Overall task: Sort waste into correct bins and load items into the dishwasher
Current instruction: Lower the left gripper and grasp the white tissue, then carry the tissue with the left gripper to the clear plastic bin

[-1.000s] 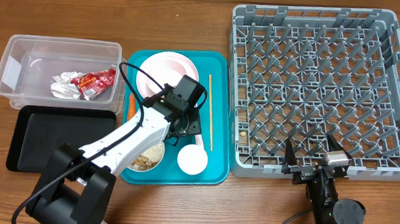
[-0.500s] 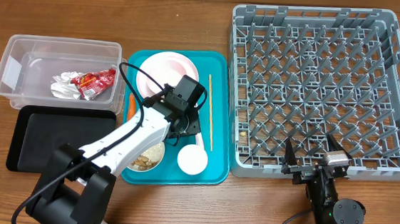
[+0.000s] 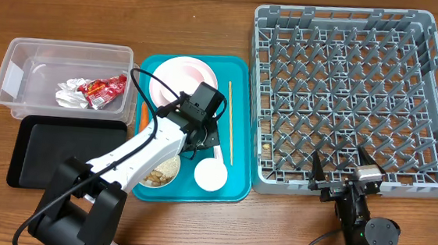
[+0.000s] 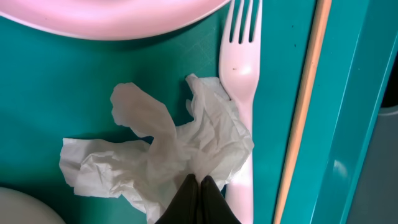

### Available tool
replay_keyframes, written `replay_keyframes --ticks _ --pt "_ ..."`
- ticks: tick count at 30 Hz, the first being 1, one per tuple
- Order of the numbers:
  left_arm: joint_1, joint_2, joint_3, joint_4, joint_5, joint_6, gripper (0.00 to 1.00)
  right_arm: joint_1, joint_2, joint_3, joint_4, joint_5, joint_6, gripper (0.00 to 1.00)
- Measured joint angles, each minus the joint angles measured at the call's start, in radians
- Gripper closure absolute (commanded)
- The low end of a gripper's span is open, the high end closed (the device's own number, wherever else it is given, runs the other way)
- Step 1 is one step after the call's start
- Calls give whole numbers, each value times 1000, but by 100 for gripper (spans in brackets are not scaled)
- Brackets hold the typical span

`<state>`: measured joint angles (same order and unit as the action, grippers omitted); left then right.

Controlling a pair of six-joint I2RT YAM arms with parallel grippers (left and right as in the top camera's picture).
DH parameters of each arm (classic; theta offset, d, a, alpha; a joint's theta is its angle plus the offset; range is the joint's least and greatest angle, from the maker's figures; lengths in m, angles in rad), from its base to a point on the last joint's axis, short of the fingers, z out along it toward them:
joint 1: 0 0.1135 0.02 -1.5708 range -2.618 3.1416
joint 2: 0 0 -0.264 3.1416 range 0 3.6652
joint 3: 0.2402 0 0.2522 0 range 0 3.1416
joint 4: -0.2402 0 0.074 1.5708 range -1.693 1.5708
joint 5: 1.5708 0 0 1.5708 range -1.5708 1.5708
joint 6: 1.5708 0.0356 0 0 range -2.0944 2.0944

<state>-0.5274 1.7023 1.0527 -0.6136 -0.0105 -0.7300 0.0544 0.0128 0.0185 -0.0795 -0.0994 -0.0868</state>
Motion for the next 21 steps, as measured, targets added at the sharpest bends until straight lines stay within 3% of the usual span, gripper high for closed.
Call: replay_keyframes --ticks 14,21 --pt "14 -72 105 -131 0 50 96 0 0 0 0 0 0 0" --pt "136 -190 211 -139 1 95 96 0 0 0 0 0 0 0"
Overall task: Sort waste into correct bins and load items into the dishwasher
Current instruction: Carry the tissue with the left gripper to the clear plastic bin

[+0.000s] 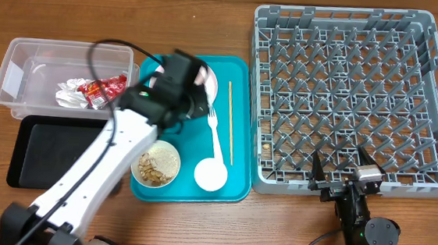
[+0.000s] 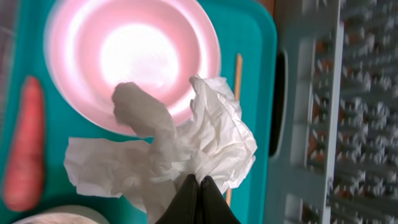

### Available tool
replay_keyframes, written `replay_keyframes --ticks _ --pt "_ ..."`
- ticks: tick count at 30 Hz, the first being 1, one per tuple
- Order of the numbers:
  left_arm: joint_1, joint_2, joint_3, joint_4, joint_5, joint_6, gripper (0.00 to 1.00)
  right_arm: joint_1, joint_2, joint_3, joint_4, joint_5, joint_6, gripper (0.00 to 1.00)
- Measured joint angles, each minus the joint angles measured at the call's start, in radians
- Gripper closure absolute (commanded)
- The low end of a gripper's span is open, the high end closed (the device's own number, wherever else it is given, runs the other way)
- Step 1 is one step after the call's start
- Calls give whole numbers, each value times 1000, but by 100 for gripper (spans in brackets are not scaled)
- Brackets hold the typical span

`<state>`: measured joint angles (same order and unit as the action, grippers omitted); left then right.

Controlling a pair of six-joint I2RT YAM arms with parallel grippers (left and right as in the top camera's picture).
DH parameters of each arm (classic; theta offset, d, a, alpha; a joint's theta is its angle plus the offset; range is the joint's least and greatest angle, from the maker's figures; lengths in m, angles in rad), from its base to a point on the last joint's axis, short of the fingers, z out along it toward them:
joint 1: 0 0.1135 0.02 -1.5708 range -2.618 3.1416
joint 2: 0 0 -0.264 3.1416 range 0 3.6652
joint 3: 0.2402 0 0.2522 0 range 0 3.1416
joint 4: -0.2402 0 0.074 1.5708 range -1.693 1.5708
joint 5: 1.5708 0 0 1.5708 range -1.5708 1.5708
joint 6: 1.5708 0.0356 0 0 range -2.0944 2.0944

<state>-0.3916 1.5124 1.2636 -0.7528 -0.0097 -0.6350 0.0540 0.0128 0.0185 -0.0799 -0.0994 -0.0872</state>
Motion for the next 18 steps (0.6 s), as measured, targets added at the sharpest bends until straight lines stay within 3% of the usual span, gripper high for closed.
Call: replay_keyframes --ticks 18 --pt "570 -39 2 -11 122 -8 96 0 0 0 0 0 0 0"
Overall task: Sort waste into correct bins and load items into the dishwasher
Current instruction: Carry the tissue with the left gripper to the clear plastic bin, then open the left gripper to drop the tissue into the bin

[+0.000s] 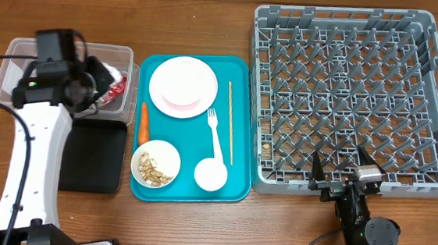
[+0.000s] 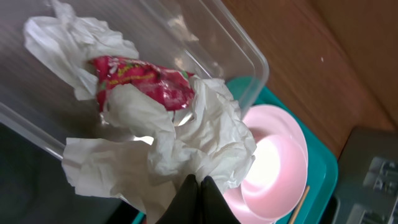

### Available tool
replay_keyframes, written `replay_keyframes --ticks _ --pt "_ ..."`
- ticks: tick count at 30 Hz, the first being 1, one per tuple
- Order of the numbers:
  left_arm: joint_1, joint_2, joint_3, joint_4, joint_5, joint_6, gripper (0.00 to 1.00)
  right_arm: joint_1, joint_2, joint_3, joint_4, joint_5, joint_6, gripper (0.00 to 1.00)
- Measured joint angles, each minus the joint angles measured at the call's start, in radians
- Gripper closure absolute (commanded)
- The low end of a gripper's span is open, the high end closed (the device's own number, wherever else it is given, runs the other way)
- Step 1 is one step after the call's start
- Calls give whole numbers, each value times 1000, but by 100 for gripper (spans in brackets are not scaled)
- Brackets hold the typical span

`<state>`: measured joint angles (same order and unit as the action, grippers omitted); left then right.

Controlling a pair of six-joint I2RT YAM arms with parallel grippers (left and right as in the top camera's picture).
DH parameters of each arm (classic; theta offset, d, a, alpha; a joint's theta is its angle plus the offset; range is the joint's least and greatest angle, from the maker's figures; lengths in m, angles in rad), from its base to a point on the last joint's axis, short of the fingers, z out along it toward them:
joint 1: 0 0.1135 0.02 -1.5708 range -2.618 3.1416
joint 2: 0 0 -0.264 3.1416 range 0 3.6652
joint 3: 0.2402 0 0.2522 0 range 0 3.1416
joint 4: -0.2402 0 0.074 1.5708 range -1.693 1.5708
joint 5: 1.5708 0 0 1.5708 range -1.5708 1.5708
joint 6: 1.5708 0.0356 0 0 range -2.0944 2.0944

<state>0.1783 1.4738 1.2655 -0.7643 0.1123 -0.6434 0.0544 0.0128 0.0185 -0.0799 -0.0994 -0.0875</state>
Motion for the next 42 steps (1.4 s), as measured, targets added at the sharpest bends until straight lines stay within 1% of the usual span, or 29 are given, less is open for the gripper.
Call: replay_keyframes --ticks 4,9,16,20,24,26,29,31,37,39,41,42 --pt "40 0 0 39 -1 -19 96 0 0 0 0 -1 0 0" --pt "42 0 0 43 -61 -44 96 0 0 0 0 0 0 0" --pt "42 0 0 75 -230 -128 96 0 0 0 0 0 0 0" --pt "42 0 0 93 -320 -196 96 0 0 0 0 0 0 0" --pt "42 11 0 106 -418 -223 96 0 0 0 0 0 0 0" --pt "42 41 0 107 -485 -228 96 0 0 0 0 0 0 0" --pt "42 103 0 138 -535 -235 94 0 0 0 0 0 0 0" --pt "42 156 0 177 -555 -241 96 0 0 0 1 0 0 0" --pt "45 293 0 258 -580 -245 96 0 0 0 0 0 0 0" --pt "51 328 0 272 -581 -245 91 0 0 0 0 -1 0 0" --pt "57 341 0 280 -582 -246 88 0 0 0 0 0 0 0" --pt "60 343 0 283 -582 -245 82 0 0 0 0 0 0 0"
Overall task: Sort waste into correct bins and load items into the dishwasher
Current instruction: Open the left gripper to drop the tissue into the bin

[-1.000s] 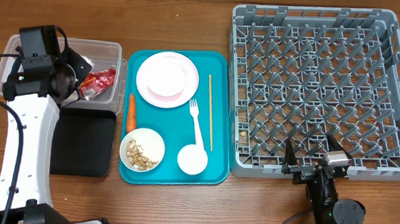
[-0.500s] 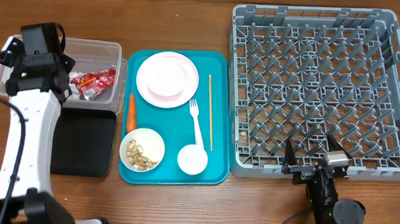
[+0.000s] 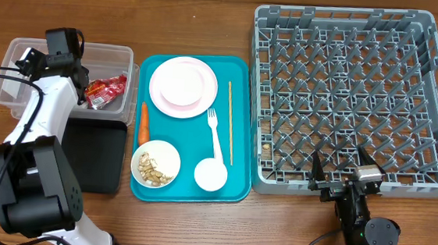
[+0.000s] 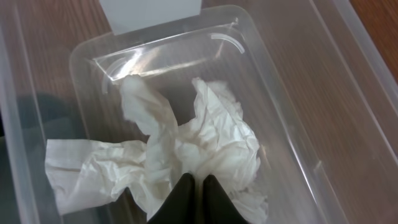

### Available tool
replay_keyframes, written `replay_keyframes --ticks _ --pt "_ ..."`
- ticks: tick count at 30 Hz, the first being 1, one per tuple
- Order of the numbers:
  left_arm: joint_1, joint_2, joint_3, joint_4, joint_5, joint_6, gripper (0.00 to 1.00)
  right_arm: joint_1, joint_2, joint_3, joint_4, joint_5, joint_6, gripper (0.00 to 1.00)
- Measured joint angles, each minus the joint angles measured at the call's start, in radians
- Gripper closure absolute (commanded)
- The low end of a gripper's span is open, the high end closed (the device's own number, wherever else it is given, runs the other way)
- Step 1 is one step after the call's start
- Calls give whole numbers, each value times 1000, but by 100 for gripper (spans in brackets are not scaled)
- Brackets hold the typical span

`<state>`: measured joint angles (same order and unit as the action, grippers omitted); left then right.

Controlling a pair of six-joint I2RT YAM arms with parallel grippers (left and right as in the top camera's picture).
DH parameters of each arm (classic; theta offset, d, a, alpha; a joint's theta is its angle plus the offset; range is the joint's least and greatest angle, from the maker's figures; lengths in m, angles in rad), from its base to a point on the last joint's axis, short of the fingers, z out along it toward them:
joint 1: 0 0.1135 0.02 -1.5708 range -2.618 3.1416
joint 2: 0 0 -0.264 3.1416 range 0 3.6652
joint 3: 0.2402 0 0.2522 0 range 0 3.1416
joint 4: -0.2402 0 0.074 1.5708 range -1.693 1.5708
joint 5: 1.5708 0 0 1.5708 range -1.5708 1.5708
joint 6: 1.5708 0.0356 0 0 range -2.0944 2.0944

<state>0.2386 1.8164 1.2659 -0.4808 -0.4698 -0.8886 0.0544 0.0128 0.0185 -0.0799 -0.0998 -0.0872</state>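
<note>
My left gripper (image 4: pixel 198 179) is shut on a crumpled white tissue (image 4: pixel 211 137), which hangs low inside the clear plastic bin (image 4: pixel 298 124). In the overhead view the left gripper (image 3: pixel 60 47) is over the bin's (image 3: pixel 7 82) left half, and a red wrapper (image 3: pixel 106 90) lies in its right half. The teal tray (image 3: pixel 237 140) holds a pink plate (image 3: pixel 181 87), a white fork (image 3: pixel 215 134), a wooden stick (image 3: pixel 229 131), a carrot (image 3: pixel 144 121), a bowl of food scraps (image 3: pixel 155 164) and a small white cup (image 3: pixel 210 175). My right gripper (image 3: pixel 341 167) rests open at the front edge of the grey dish rack (image 3: pixel 354 94).
A black tray (image 3: pixel 99 156) lies in front of the clear bin, partly under my left arm. The dish rack fills the table's right side. Bare wood runs along the front edge.
The left gripper has moved with the tissue from the bin's right end, above the red wrapper, to lower inside its left half. The right arm has not moved.
My left gripper was shut on the tissue beside the fork on the teal tray. Then it held the tissue above the pink plate, then over the clear bin's right end. Now the tissue hangs inside the bin's left half.
</note>
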Motion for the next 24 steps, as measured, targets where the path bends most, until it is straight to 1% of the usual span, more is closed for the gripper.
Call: replay_keyframes --ticks 1,2,3,7,9,11,17,20,24 --pt "5 1 0 0 -1 0 74 0 0 0 0 0 0 0" --pt "7 1 0 1 -3 -3 63 0 0 0 0 0 0 0" --pt "11 1 0 3 -4 -6 59 0 0 0 0 0 0 0" --pt "17 1 0 5 -6 -3 56 0 0 0 0 0 -1 0" --pt "17 2 0 7 -6 -3 49 0 0 0 0 0 0 0" --pt "17 2 0 7 -6 -4 45 0 0 0 0 0 0 0" --pt "18 2 0 3 34 16 49 0 0 0 0 0 0 0" --pt "17 -17 0 -13 79 51 48 0 0 0 0 0 0 0" --pt "16 -127 0 -37 146 108 45 0 0 0 0 0 0 0"
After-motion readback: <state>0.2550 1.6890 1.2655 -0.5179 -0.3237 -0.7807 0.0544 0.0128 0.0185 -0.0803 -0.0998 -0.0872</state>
